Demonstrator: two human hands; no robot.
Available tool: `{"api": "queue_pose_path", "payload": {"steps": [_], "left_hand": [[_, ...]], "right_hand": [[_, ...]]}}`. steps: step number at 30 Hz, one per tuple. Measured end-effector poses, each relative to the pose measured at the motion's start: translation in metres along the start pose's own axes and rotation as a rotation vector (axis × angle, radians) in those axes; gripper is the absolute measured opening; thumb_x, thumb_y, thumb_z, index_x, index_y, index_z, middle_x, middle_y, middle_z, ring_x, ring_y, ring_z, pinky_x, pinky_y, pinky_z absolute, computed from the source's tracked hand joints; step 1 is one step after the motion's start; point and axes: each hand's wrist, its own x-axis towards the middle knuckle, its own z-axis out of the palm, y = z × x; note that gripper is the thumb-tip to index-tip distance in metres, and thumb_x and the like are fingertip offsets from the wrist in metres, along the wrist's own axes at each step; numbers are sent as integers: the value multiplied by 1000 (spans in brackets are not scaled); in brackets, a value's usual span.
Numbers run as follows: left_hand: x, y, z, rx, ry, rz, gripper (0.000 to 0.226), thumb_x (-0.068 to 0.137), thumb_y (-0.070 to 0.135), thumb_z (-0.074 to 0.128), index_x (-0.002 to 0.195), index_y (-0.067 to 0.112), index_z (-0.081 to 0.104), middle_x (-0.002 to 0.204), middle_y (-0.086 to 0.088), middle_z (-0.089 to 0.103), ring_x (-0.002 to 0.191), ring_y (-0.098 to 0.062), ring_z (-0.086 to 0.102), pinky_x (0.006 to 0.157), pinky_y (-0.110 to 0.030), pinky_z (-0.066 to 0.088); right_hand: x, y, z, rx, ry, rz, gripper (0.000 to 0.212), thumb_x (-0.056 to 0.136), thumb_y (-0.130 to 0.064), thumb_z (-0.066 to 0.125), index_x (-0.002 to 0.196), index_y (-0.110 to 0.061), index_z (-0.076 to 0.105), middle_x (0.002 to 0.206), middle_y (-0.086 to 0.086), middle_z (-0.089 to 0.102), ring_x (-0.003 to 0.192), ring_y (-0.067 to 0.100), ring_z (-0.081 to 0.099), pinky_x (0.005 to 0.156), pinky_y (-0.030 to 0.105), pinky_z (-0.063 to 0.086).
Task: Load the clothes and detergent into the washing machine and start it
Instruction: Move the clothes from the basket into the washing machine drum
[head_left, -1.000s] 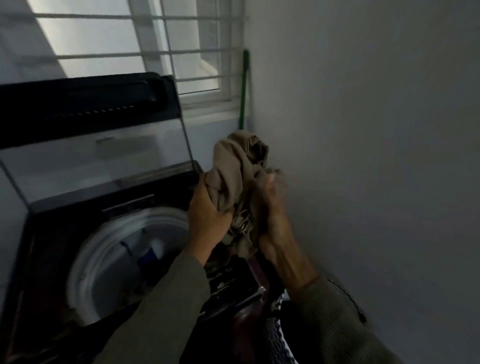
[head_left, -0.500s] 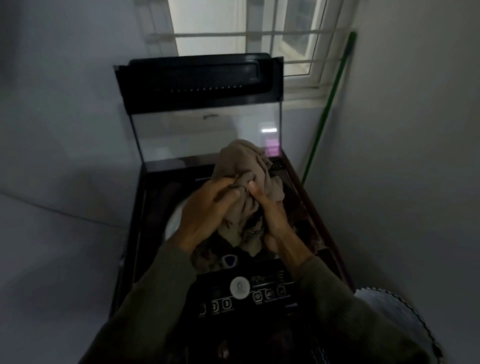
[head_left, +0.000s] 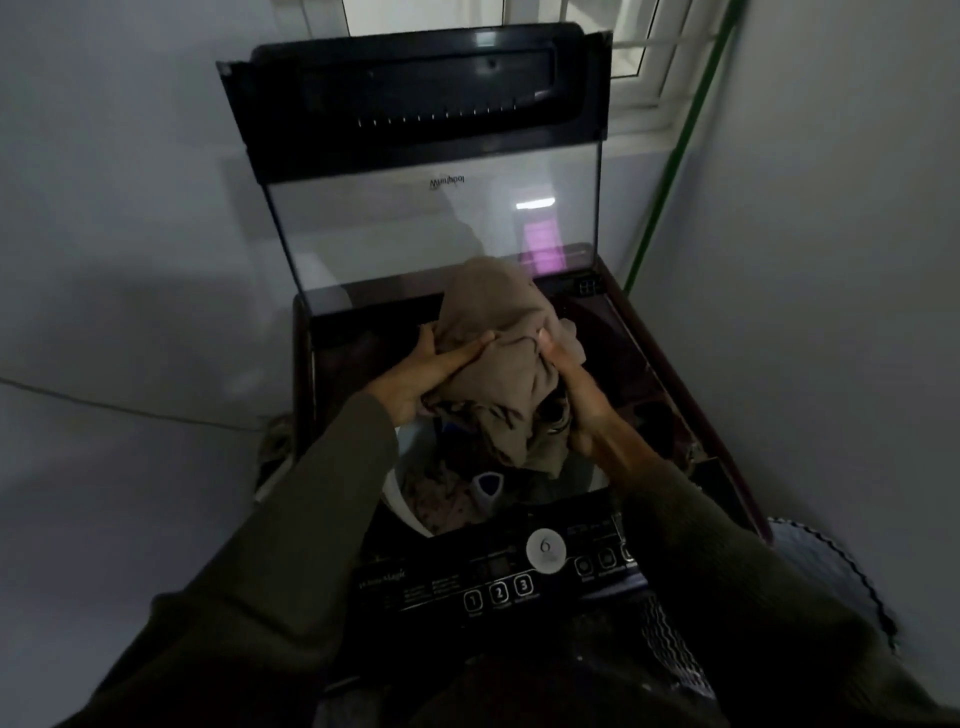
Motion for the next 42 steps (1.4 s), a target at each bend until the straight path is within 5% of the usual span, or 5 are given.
{"api": "queue_pose_path", "payload": {"steps": [8,14,19,27,42], "left_hand": [[18,-45,21,-31,235,56,116,39,66,90,138,27,44,126,9,62,109,-12,62,95,-39,54],[39,-71,38,29,237,66,114,45,57,91,139,45,27,142,4,45,120,-13,52,76,-20,48],[41,-84,30,-125,148,-4,104,74,45,82,153,34,15,139,12,46,123,-11,50,96,-33,46],[69,-118,35,-211,125,-284,97,54,71,82,132,18,59,130,-5,64,111,-27,63,100,-46,51],[128,-174,67,1,90,-286,63,79,44,71,131,11,61,129,-16,64,118,-30,60,107,-44,45]], "right_hand": [[19,18,-22,-288,125,4,54,98,-53,48,138,-18,53,136,9,59,126,23,57,103,37,49],[16,23,-38,-389,12,11,29,89,-15,71,117,-12,65,113,8,72,104,17,70,82,28,57],[28,20,-49,-499,26,-13,40,80,3,76,116,-10,66,109,2,74,103,19,70,82,29,58],[42,36,-71,-516,251,240,12,81,-9,77,90,-14,71,75,-10,76,74,4,72,57,14,52],[100,94,-84,-855,609,354,96,44,-58,83,127,-16,60,125,6,66,109,25,65,92,33,55]]}}
